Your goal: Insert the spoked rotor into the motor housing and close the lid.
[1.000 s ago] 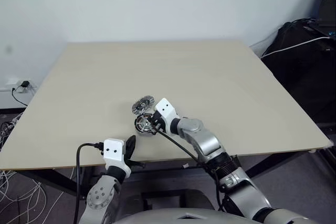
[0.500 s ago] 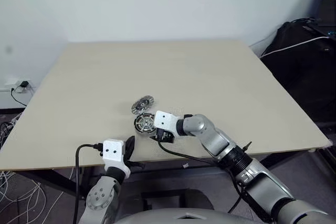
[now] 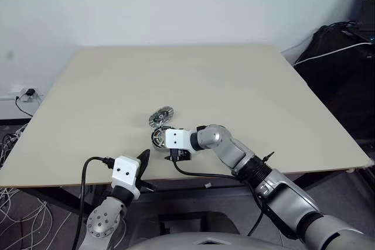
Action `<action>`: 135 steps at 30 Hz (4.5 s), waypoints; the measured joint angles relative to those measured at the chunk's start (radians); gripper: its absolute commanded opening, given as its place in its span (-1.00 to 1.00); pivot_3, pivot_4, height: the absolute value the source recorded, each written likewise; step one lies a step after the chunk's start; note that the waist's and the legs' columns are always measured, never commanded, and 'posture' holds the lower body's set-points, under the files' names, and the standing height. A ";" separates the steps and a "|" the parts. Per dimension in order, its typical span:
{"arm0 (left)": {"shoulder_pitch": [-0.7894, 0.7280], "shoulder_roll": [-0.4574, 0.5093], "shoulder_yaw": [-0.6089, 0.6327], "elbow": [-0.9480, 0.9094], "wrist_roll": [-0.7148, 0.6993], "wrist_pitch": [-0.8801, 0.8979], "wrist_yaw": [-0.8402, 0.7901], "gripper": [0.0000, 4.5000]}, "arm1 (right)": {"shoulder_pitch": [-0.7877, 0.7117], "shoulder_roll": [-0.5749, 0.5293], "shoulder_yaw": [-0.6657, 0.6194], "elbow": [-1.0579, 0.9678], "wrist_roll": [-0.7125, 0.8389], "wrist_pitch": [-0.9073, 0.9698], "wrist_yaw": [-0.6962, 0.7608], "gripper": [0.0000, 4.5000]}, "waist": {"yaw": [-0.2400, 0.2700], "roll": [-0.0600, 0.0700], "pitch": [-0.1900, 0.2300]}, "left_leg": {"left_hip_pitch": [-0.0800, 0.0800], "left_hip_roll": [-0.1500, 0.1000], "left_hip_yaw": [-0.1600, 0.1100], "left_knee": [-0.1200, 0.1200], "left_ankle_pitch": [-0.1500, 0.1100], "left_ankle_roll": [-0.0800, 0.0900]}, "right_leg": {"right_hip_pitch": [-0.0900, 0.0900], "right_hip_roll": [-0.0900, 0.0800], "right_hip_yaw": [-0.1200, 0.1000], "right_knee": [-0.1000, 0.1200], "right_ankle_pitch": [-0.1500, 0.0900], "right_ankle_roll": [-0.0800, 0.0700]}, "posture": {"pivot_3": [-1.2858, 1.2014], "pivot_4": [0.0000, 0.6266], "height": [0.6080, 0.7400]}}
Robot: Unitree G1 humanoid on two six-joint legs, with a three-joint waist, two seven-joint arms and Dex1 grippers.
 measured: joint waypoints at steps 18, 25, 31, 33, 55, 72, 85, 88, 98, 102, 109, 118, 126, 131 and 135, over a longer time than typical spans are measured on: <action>-0.081 -0.126 0.076 0.482 -0.080 -0.409 -0.047 -1.00 | -0.021 0.015 -0.002 0.046 -0.024 -0.010 0.043 0.39 | 0.001 0.000 -0.001 | 0.000 -0.002 0.001 0.000 0.000 0.000 | 0.000 0.000 -0.001 0.000 0.001 0.000 | 0.03 -1.00 1.00; -0.102 -0.142 0.079 0.624 -0.089 -0.518 -0.092 -1.00 | -0.047 0.020 -0.001 0.064 -0.040 -0.005 0.073 -0.55 | 0.001 0.000 -0.001 | 0.000 -0.002 0.001 0.000 0.000 0.000 | 0.000 0.000 -0.001 0.001 0.001 0.000 | 0.03 -1.00 1.00; -0.128 -0.153 0.087 0.707 -0.113 -0.566 -0.131 -1.00 | -0.064 0.026 -0.003 0.088 -0.045 -0.002 0.079 -0.99 | 0.001 0.000 -0.001 | 0.000 -0.002 0.000 0.000 0.000 0.000 | 0.000 0.000 -0.001 0.000 0.001 0.000 | 0.03 -1.00 1.00; -0.134 -0.154 0.092 0.726 -0.120 -0.580 -0.138 -1.00 | -0.064 0.025 -0.004 0.089 -0.045 -0.003 0.079 -0.99 | 0.000 0.000 -0.002 | 0.000 -0.001 0.000 0.000 0.000 0.000 | 0.000 0.000 -0.001 0.000 0.001 0.000 | 0.03 -1.00 1.00; -0.100 -0.171 0.072 0.580 -0.115 -0.505 -0.134 -1.00 | -0.067 0.048 -0.015 0.104 -0.038 -0.012 0.100 0.13 | 0.001 0.001 -0.002 | 0.000 0.000 0.000 0.000 0.000 0.000 | 0.000 -0.001 -0.002 0.000 0.001 0.000 | 0.03 -1.00 1.00; -0.064 -0.173 0.054 0.501 -0.109 -0.447 -0.117 -1.00 | -0.124 0.102 -0.030 0.254 -0.044 -0.025 0.067 -0.56 | 0.000 0.001 -0.002 | 0.000 0.000 0.000 0.000 0.000 0.000 | 0.000 0.000 -0.002 0.000 0.001 0.000 | 0.03 -1.00 1.00; -0.088 -0.161 0.064 0.529 -0.127 -0.434 -0.134 -1.00 | -0.117 0.107 -0.040 0.267 -0.041 -0.021 0.075 -0.99 | 0.000 0.002 -0.002 | 0.000 0.000 0.000 0.001 0.002 -0.001 | 0.000 0.000 -0.002 0.001 0.003 -0.002 | 0.03 -1.00 1.00; -0.092 -0.162 0.067 0.543 -0.128 -0.446 -0.142 -1.00 | -0.093 0.105 -0.057 0.235 -0.039 0.015 0.044 -0.99 | 0.002 0.001 -0.002 | 0.000 0.000 0.000 0.001 0.002 -0.001 | 0.000 0.000 -0.002 0.001 0.003 -0.002 | 0.03 -1.00 1.00; -0.127 -0.173 0.095 0.653 -0.157 -0.494 -0.184 -1.00 | 0.071 -0.032 -0.193 -0.164 0.003 0.430 0.012 -0.99 | 0.005 0.002 -0.002 | -0.007 0.000 -0.001 0.001 0.001 0.000 | -0.006 -0.001 -0.003 -0.001 0.003 -0.002 | 0.03 -1.00 1.00; -0.132 -0.185 0.095 0.700 -0.160 -0.520 -0.198 -1.00 | 0.118 -0.038 -0.257 -0.314 0.059 0.692 -0.003 -0.99 | 0.004 0.002 -0.002 | -0.007 0.000 -0.001 0.001 0.001 0.001 | -0.006 -0.001 -0.003 -0.001 0.003 -0.002 | 0.03 -1.00 1.00; -0.160 -0.193 0.112 0.788 -0.167 -0.563 -0.227 -1.00 | 0.145 0.012 -0.378 -0.525 0.172 1.121 -0.100 -0.99 | 0.008 0.002 -0.002 | -0.007 0.002 -0.003 0.002 0.001 0.001 | -0.006 -0.002 -0.005 0.000 0.002 -0.002 | 0.03 -1.00 1.00; -0.165 -0.199 0.111 0.801 -0.167 -0.561 -0.245 -1.00 | 0.147 0.121 -0.438 -0.579 0.276 1.349 -0.272 -0.99 | 0.007 0.002 -0.002 | -0.015 0.000 -0.004 0.003 0.001 0.000 | -0.012 -0.002 -0.005 0.000 0.003 -0.002 | 0.03 -1.00 1.00; -0.164 -0.198 0.113 0.790 -0.184 -0.553 -0.254 -1.00 | 0.150 0.206 -0.447 -0.520 0.309 1.319 -0.407 -0.99 | -0.002 0.001 -0.004 | -0.014 -0.001 -0.003 0.003 0.001 0.000 | -0.011 -0.001 -0.005 0.000 0.003 -0.001 | 0.03 -1.00 1.00; -0.157 -0.194 0.116 0.779 -0.188 -0.550 -0.252 -1.00 | 0.149 0.267 -0.460 -0.432 0.324 1.256 -0.469 -0.57 | -0.016 -0.003 -0.007 | -0.005 0.003 -0.004 0.004 0.001 0.000 | -0.003 0.000 -0.006 0.000 0.004 -0.002 | 0.03 -1.00 1.00; -0.147 -0.193 0.116 0.762 -0.188 -0.541 -0.250 -1.00 | 0.148 0.314 -0.461 -0.385 0.342 1.223 -0.498 0.01 | -0.022 -0.001 -0.005 | -0.002 0.004 -0.004 0.003 0.001 0.000 | -0.004 -0.001 -0.006 0.000 0.004 -0.002 | 0.03 -1.00 1.00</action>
